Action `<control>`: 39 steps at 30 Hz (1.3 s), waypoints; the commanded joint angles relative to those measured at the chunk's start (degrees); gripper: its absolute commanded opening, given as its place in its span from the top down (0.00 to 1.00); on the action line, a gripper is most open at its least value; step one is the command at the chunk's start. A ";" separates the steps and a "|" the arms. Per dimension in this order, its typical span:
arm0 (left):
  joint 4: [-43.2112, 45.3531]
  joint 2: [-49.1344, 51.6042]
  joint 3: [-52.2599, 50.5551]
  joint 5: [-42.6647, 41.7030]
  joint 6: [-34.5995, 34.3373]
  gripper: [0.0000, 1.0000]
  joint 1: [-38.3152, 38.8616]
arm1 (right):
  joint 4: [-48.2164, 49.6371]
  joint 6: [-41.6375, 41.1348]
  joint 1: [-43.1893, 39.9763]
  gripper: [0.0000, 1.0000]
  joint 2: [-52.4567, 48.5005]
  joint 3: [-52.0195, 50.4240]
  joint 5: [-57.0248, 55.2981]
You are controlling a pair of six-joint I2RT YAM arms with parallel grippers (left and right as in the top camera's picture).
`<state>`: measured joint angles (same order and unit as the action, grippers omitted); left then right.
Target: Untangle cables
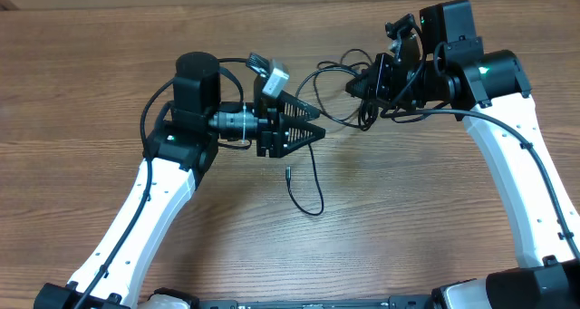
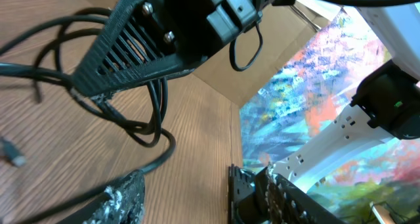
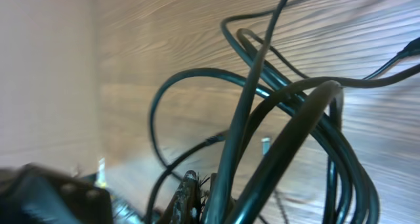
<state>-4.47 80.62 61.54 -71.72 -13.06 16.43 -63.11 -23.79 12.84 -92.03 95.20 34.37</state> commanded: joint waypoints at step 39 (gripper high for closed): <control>7.28 -3.87 0.50 35.39 4.13 0.36 15.10 | -4.28 -6.62 -1.22 0.96 1.27 1.31 -16.28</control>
<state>2.72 76.97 61.54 -44.71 -14.52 29.67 -67.13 -29.85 11.99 -92.03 95.20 18.59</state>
